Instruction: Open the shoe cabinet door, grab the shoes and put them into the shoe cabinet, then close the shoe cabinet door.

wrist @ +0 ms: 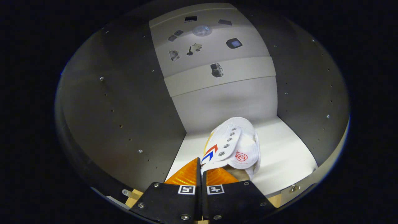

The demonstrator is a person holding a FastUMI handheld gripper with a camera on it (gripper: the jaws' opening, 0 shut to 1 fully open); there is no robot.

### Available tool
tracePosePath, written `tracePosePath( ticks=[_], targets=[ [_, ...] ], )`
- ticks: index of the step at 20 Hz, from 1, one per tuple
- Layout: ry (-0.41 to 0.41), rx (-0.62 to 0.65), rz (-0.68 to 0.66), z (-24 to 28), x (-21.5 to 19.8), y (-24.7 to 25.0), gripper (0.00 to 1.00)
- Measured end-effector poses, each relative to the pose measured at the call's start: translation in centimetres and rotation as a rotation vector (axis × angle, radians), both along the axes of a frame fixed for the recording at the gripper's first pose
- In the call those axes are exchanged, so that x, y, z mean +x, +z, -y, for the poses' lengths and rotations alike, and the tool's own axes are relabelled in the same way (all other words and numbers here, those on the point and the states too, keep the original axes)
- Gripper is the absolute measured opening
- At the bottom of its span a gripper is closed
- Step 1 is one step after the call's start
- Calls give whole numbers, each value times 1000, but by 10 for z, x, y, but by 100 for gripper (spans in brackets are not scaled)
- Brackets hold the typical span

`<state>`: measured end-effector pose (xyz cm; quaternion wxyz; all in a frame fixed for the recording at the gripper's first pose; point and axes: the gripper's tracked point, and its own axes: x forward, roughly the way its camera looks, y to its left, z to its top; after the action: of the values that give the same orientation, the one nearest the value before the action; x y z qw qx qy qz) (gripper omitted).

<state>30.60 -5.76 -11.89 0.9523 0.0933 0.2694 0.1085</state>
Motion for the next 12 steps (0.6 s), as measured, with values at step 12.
tracePosePath(
  ticks=[12],
  targets=[
    [12,46,-95,-15,21,-20,12]
  ],
)
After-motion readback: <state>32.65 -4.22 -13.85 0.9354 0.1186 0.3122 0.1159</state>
